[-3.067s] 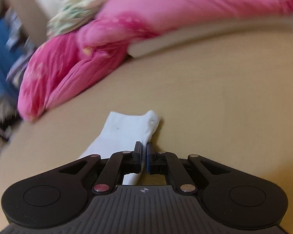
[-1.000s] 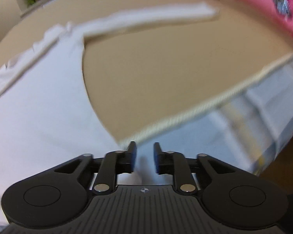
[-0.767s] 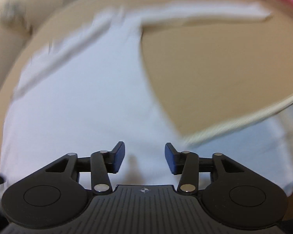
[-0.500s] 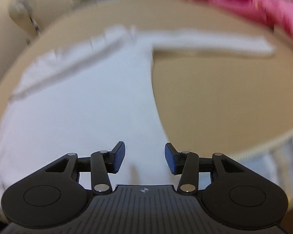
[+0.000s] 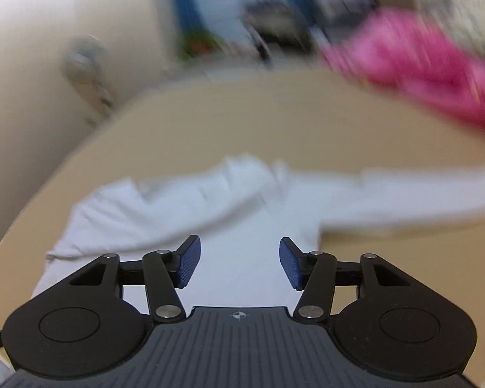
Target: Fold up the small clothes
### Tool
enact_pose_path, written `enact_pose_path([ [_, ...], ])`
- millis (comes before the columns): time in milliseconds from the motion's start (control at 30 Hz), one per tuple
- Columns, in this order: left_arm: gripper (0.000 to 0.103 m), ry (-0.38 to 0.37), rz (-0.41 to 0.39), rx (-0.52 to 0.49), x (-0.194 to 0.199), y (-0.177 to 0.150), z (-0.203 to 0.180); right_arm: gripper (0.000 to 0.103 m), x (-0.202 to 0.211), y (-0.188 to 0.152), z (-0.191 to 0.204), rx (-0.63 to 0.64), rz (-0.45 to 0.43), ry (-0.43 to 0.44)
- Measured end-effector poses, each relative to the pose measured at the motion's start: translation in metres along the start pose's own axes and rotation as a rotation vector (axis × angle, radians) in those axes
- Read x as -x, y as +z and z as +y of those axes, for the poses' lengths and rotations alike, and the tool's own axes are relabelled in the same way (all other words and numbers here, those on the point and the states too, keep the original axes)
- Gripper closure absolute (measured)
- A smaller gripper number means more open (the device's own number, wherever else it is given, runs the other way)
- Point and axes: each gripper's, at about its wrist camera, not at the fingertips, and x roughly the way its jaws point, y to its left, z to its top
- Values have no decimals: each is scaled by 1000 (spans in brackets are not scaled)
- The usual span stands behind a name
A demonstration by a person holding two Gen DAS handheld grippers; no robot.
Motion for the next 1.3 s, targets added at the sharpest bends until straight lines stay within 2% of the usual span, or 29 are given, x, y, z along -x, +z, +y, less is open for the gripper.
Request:
enact_pose_path([
  [67,19,19,10,20,-12,12,-6,49,-7,1,-2,-37,14,19],
  [133,20,33,33,48,-28,28,-15,48,-14,0,-1,-40,33,-16],
  [200,23,32,64,75,-46,45,-27,49,-15,1,-5,-62,53,-41],
  [233,28,22,78,90,-56,54,-34,49,-18,3,-9,-79,59,-50],
  [300,45,4,97,110,-73,71,-48,50,-24,9,-18,-118,68,-69],
  [333,73,-21,109,115,-85,80,-58,53,-31,11,-23,-133,73,-79],
  [367,101,-51,122,114,-95,88,-67,62,-36,13,-30,-148,81,-88],
  [400,103,-76,136,110,-105,94,-78,73,-36,15,-36,-165,86,-96],
  [467,103,-100,143,77,-125,108,-102,91,-36,19,-49,-207,84,-108],
  [500,103,-109,143,53,-134,115,-114,94,-38,21,-57,-234,82,-120],
  [633,102,-194,142,-16,-174,134,-162,95,-39,24,-74,-316,85,-125],
  [700,97,-218,144,-36,-192,139,-184,92,-42,25,-78,-340,102,-106],
  [733,85,-227,152,-44,-203,141,-196,91,-44,24,-78,-345,114,-96],
  [767,62,-235,164,-48,-214,143,-208,91,-44,25,-78,-343,121,-89],
  [833,41,-229,174,-60,-234,144,-229,91,-50,24,-75,-328,143,-84],
  [900,40,-223,183,-80,-251,145,-248,91,-52,24,-74,-319,157,-77],
  [967,44,-209,223,-127,-269,143,-265,90,-54,24,-72,-307,165,-71],
  [1000,53,-179,230,-167,-276,141,-271,89,-55,24,-71,-296,167,-69],
  [1033,82,-144,213,-224,-280,141,-274,88,-56,23,-70,-285,171,-69],
  [1067,97,-131,197,-256,-281,143,-272,88,-58,23,-68,-270,177,-70],
  [1167,97,-133,139,-209,-271,162,-227,88,-64,20,-63,-234,206,-71],
  [1300,97,-45,62,-66,-242,180,-97,88,-69,17,-49,-167,226,-53],
])
